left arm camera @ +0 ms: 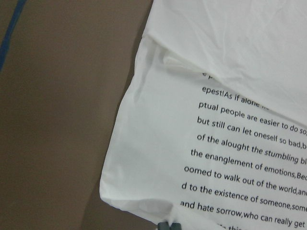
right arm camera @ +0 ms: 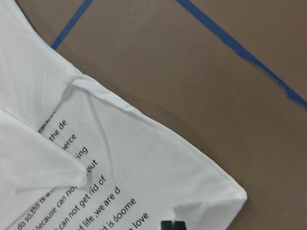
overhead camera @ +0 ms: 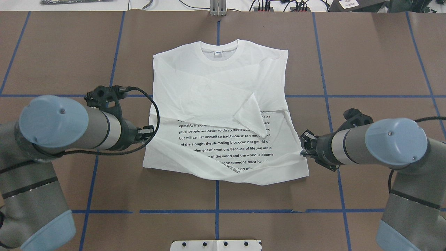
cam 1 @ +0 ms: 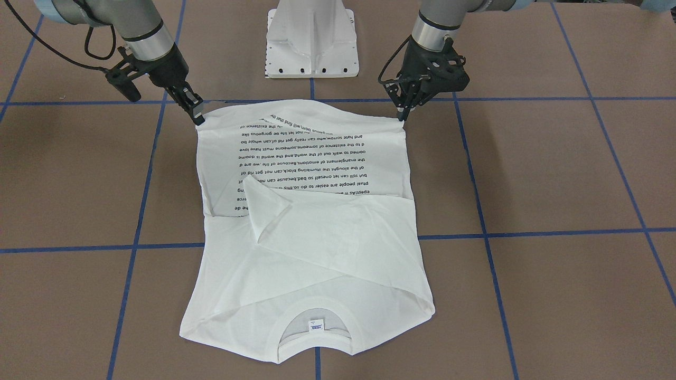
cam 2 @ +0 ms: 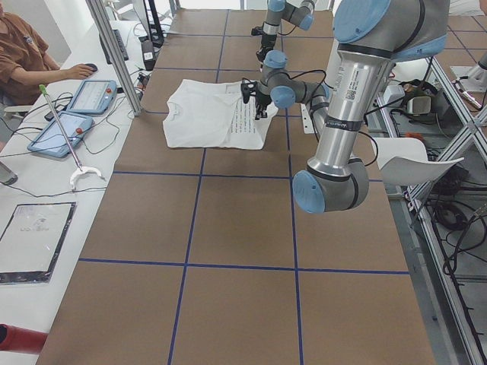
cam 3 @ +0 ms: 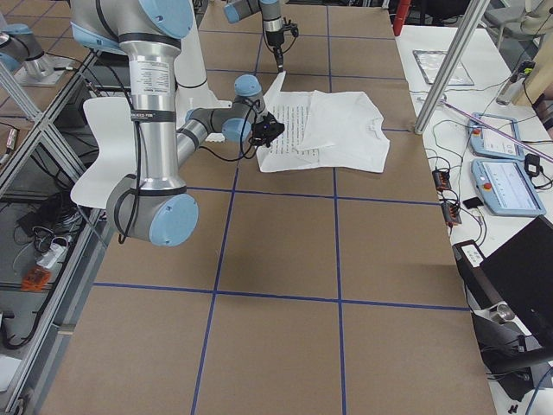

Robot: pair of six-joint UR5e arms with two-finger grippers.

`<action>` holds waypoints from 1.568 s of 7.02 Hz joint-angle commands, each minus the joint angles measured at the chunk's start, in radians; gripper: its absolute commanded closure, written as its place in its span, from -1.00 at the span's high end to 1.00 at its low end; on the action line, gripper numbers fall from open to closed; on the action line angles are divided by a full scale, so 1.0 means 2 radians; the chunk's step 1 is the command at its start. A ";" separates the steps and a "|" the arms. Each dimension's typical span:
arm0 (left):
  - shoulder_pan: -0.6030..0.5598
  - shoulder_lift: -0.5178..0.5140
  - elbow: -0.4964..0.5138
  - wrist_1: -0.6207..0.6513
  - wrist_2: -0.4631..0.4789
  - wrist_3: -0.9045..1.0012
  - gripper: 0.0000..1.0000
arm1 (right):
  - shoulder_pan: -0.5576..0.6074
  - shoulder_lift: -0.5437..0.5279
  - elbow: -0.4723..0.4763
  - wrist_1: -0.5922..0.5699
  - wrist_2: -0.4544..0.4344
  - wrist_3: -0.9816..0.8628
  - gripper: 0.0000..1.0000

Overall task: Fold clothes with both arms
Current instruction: 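Carry the hem with both grippers up to the collar edge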

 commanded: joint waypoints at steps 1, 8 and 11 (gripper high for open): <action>-0.061 -0.030 0.040 -0.007 -0.024 0.035 -1.00 | 0.067 0.076 -0.031 -0.086 0.028 -0.052 -1.00; -0.120 -0.106 0.229 -0.125 -0.038 0.056 -1.00 | 0.173 0.260 -0.284 -0.098 0.035 -0.170 -1.00; -0.136 -0.134 0.317 -0.213 -0.038 0.059 -1.00 | 0.188 0.315 -0.401 -0.038 0.034 -0.192 -1.00</action>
